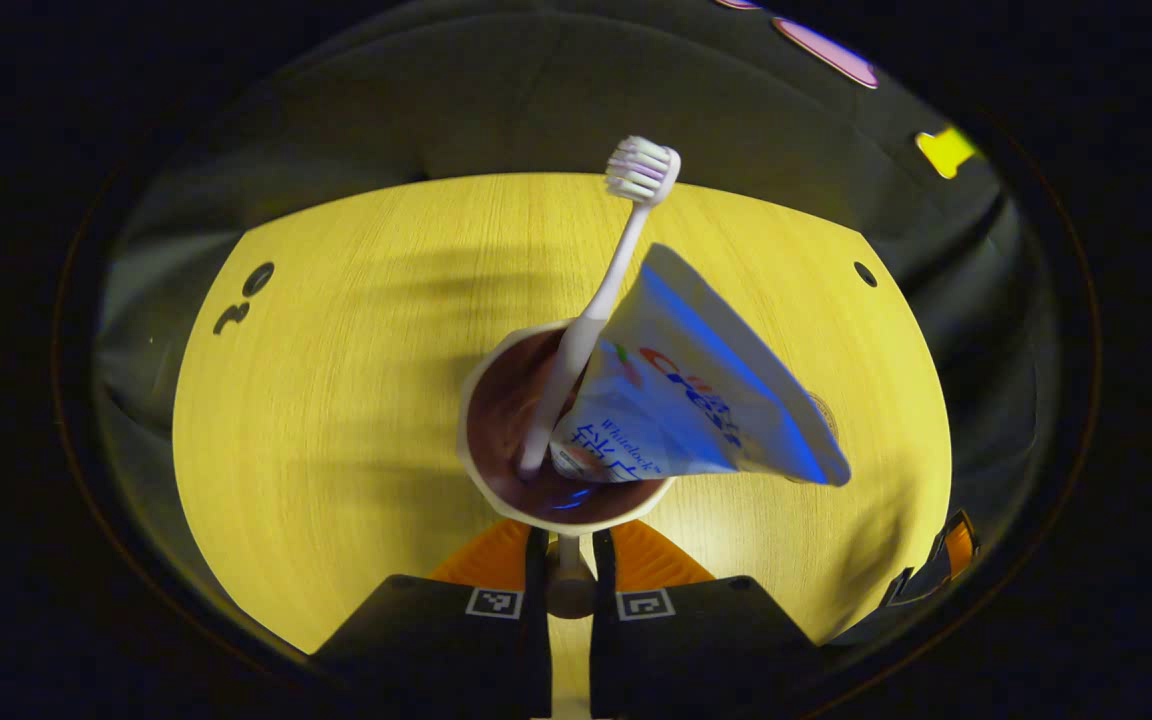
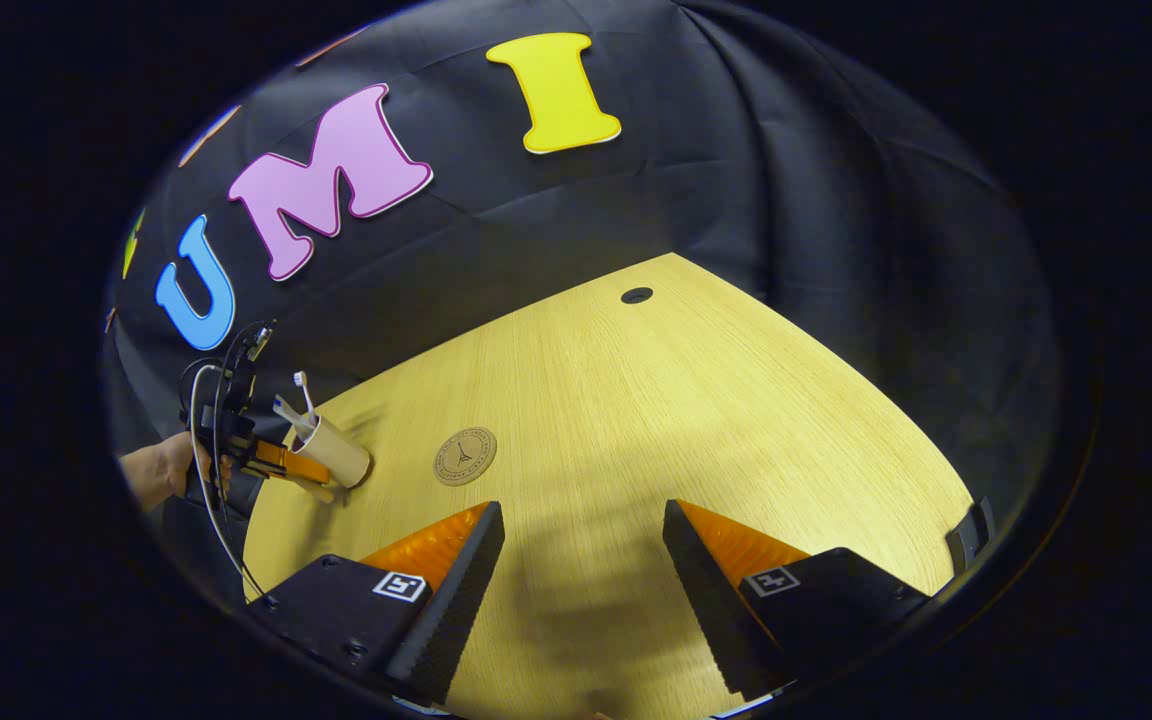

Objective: Put the toothbrush and toothpaste on the desktop into the cup, then pick up the cup and place it on the coaster on the desktop.

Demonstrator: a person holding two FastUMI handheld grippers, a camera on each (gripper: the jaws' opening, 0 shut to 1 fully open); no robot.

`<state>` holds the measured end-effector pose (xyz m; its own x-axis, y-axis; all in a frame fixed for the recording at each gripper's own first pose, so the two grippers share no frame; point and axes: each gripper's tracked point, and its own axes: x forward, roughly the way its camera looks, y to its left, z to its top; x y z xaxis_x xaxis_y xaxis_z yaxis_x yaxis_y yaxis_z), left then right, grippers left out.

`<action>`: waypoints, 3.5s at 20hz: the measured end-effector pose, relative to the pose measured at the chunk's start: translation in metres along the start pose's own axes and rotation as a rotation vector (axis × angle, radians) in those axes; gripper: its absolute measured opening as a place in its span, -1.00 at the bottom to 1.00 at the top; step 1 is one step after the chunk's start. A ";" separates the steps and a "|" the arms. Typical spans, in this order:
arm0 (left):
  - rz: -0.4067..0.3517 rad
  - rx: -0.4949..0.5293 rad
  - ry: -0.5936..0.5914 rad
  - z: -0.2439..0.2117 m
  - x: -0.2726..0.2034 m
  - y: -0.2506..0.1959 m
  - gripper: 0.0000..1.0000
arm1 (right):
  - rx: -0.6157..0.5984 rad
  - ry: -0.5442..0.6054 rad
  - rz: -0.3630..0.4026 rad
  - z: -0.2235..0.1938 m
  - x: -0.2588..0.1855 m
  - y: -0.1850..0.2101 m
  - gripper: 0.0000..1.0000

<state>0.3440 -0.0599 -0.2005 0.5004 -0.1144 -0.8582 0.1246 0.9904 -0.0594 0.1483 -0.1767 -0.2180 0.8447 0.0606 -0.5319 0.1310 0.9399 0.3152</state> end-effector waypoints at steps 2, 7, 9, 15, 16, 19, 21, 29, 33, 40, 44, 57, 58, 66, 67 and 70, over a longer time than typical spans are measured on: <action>-0.015 0.052 -0.010 0.006 -0.012 -0.015 -0.61 | 0.000 -0.014 -0.001 0.006 -0.002 0.000 0.97; -0.067 0.193 -0.003 0.009 -0.015 -0.068 -0.61 | -0.010 -0.046 -0.019 0.016 -0.013 -0.012 0.97; -0.090 0.223 0.012 0.007 -0.011 -0.090 -0.61 | -0.010 -0.064 -0.033 0.022 -0.022 -0.025 0.97; -0.148 0.312 0.049 0.006 0.009 -0.154 -0.61 | 0.011 -0.062 -0.090 0.018 -0.038 -0.060 0.96; -0.155 0.320 0.058 0.005 0.012 -0.162 -0.61 | 0.020 -0.060 -0.101 0.015 -0.039 -0.066 0.96; -0.163 0.348 0.077 0.003 0.023 -0.178 -0.60 | 0.024 -0.053 -0.130 0.010 -0.042 -0.078 0.96; -0.164 0.363 0.086 0.002 0.027 -0.185 -0.60 | 0.033 -0.056 -0.139 0.011 -0.043 -0.083 0.97; -0.119 0.418 0.124 0.001 0.032 -0.191 -0.45 | 0.052 -0.054 -0.144 0.010 -0.043 -0.090 0.97; -0.141 0.372 0.080 0.003 0.014 -0.194 0.05 | 0.041 -0.059 -0.133 0.012 -0.043 -0.088 0.96; -0.099 0.279 -0.197 0.008 -0.081 -0.165 0.97 | -0.031 -0.076 -0.079 0.027 -0.060 -0.048 0.97; -0.047 0.212 -0.427 -0.009 -0.168 -0.137 0.97 | -0.100 -0.120 -0.030 0.048 -0.079 -0.003 0.96; -0.026 0.024 -0.819 -0.199 -0.338 -0.092 0.96 | -0.201 -0.275 0.110 0.044 -0.219 0.134 0.96; -0.034 -0.018 -0.850 -0.209 -0.347 -0.089 0.96 | -0.207 -0.281 0.119 0.035 -0.229 0.140 0.96; 0.021 -0.059 -0.925 -0.286 -0.366 -0.061 0.95 | -0.281 -0.258 0.116 -0.044 -0.288 0.149 0.96; 0.020 -0.053 -0.937 -0.288 -0.370 -0.062 0.94 | -0.292 -0.256 0.105 -0.048 -0.291 0.145 0.95; 0.019 -0.053 -0.976 -0.294 -0.381 -0.061 0.95 | -0.274 -0.270 0.099 -0.049 -0.300 0.141 0.96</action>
<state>-0.1065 -0.0544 -0.0194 0.9942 -0.0884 -0.0611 0.0825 0.9922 -0.0933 -0.1123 -0.0455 -0.0525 0.9571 0.0989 -0.2724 -0.0700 0.9910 0.1139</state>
